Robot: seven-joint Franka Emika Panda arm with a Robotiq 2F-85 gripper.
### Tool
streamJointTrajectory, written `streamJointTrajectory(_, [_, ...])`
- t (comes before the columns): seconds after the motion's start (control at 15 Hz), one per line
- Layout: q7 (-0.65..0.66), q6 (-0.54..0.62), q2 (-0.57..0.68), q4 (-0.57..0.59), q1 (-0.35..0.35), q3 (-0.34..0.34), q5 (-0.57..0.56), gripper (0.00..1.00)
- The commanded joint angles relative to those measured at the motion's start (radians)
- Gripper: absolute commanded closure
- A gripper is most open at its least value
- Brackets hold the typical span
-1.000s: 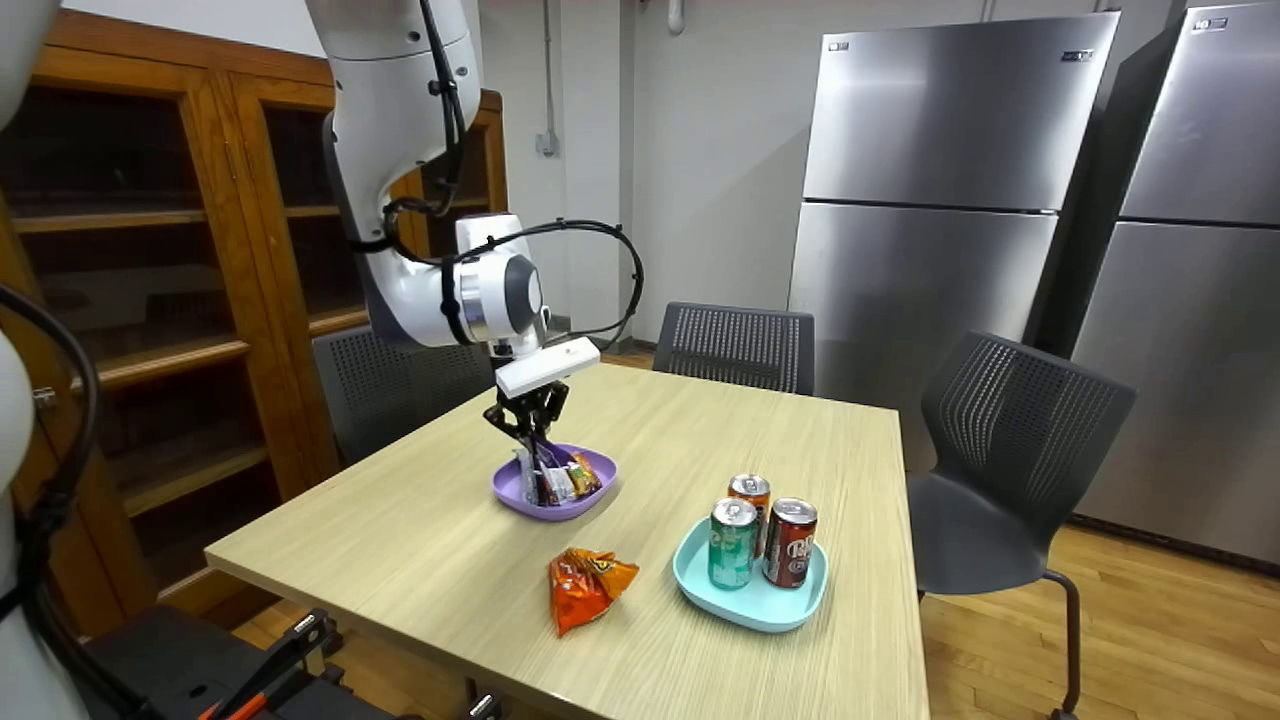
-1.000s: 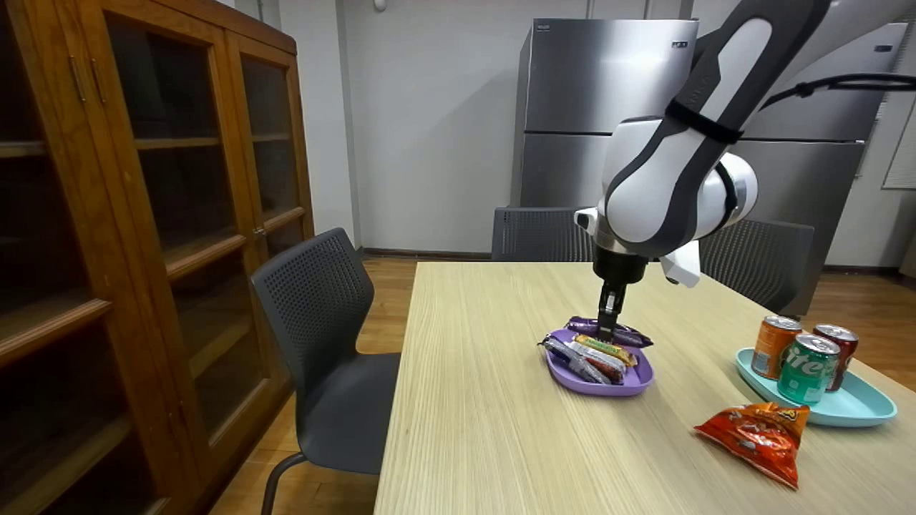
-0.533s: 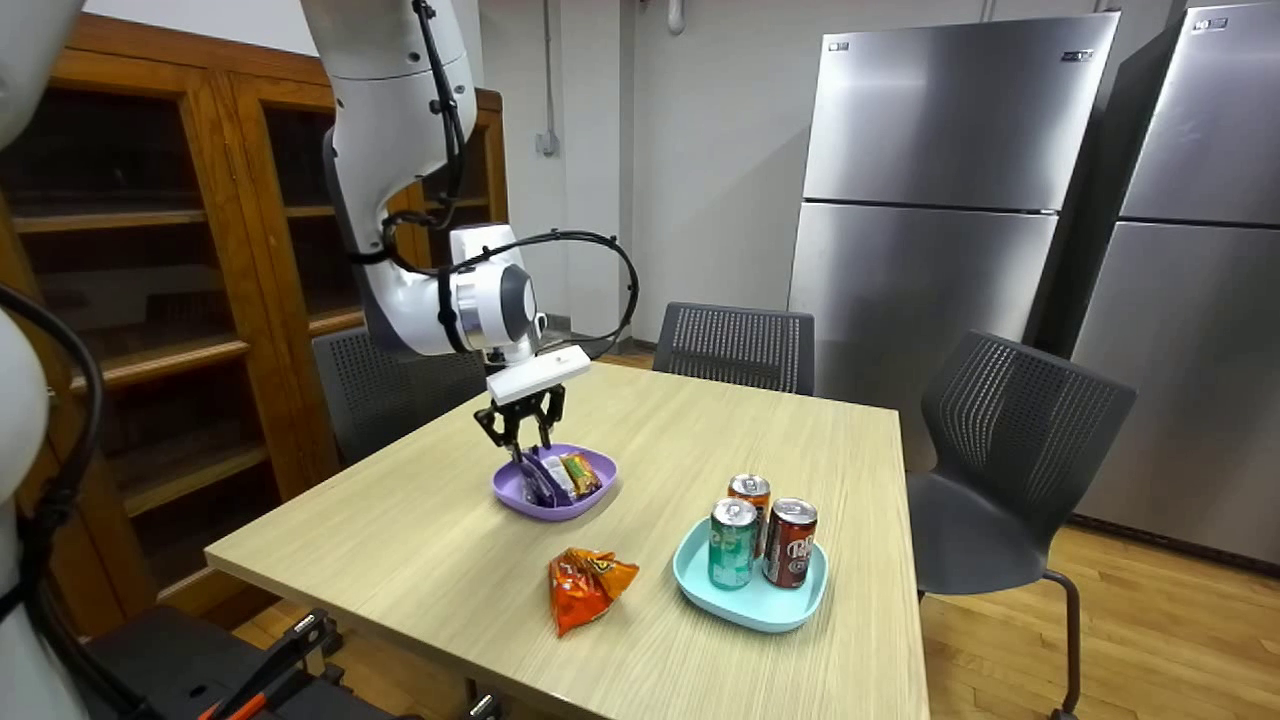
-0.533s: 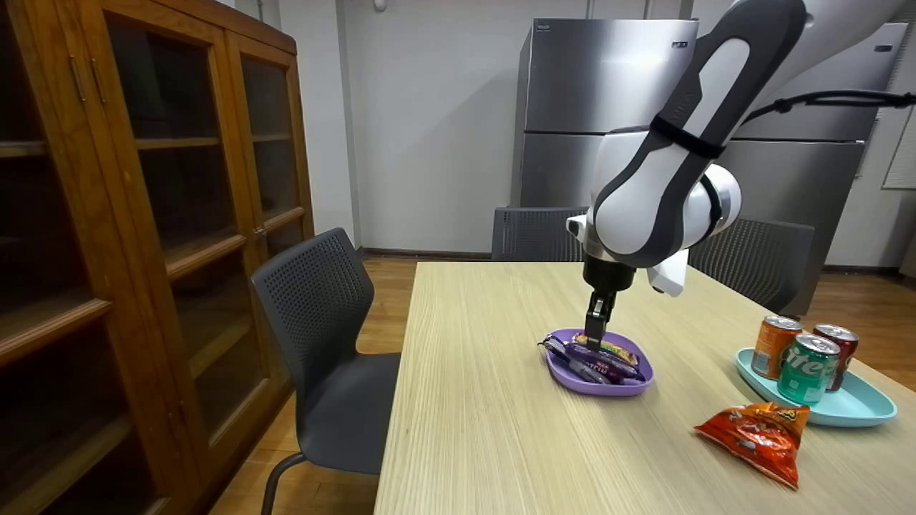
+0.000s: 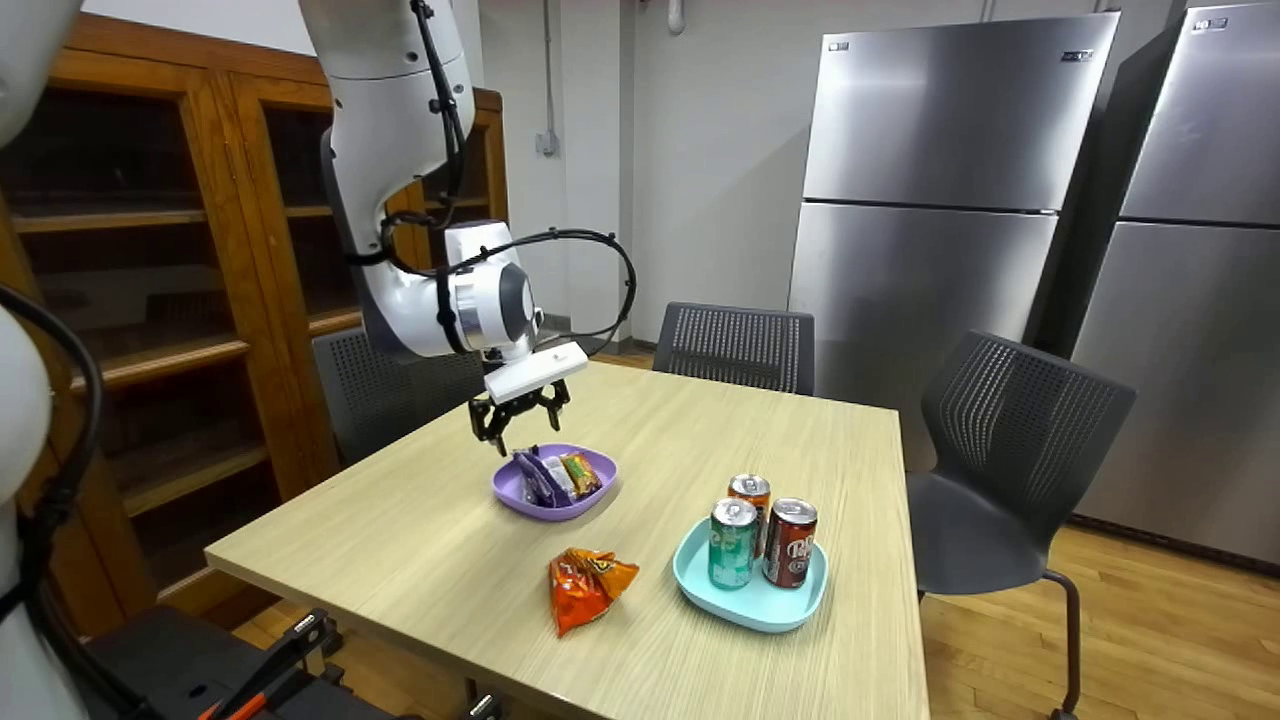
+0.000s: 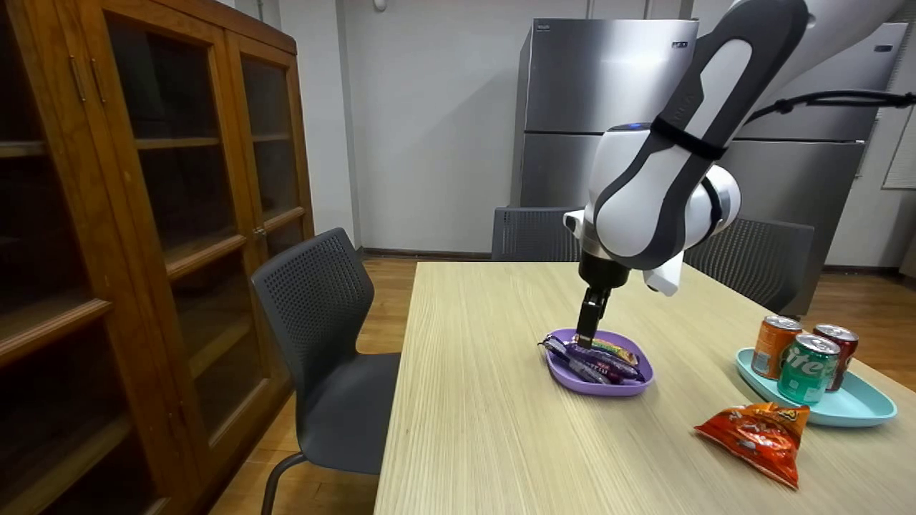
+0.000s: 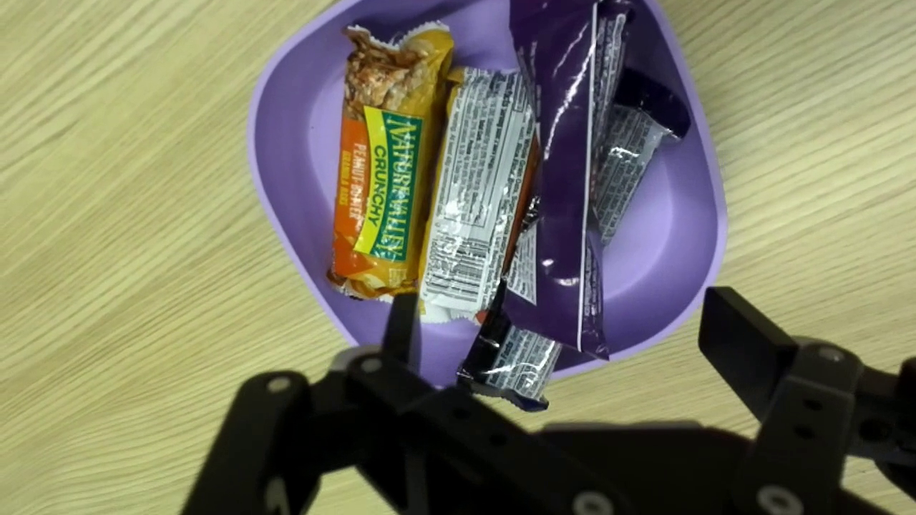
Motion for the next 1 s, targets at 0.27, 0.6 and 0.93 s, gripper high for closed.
streamJointTrajectory(0.27, [0.013, 0.044, -0.12, -0.127, 0.023, -0.001, -0.097, 0.0])
streamJointTrajectory(0.6, [0.015, 0.085, -0.197, -0.209, 0.039, -0.005, -0.149, 0.0])
streamJointTrajectory(0.93, [-0.002, 0.093, -0.191, -0.214, 0.035, 0.007, -0.157, 0.0])
